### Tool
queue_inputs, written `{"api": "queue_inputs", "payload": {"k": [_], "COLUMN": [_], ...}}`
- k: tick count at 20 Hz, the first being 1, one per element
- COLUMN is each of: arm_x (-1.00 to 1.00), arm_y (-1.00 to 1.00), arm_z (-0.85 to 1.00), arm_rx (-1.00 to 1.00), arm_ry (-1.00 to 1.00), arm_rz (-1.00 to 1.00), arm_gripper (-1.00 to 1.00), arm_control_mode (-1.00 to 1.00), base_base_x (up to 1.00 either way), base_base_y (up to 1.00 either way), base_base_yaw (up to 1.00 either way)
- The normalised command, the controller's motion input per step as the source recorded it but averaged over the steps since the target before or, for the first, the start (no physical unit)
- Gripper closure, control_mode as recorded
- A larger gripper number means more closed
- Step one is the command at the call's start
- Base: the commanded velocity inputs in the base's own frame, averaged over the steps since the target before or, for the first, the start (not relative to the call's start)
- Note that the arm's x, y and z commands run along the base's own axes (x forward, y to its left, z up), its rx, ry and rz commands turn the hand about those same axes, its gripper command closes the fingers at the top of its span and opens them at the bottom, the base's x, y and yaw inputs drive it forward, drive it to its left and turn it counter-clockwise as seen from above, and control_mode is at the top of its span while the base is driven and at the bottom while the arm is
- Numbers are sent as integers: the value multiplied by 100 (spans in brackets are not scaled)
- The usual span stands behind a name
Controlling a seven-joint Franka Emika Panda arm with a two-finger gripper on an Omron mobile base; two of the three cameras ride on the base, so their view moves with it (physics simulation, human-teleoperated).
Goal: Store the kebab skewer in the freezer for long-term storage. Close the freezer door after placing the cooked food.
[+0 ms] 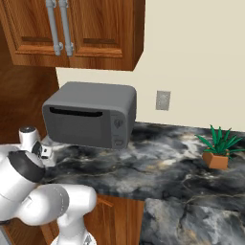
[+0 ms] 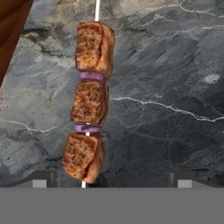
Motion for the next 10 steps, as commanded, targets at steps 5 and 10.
{"api": "queue_inputs", "payload": {"k": [5,10], "arm_x": [0,0], "arm_y": [12,0], "arm_z": [-8,-19], "arm_rx": [0,-3], "arm_ry": [0,0], "arm_rz": [0,0], "arm_gripper": [-100,-100], "arm_control_mode": [-100,-100], "base_base_x": [0,0], "base_base_y": [0,0], "base_base_yaw": [0,0]}}
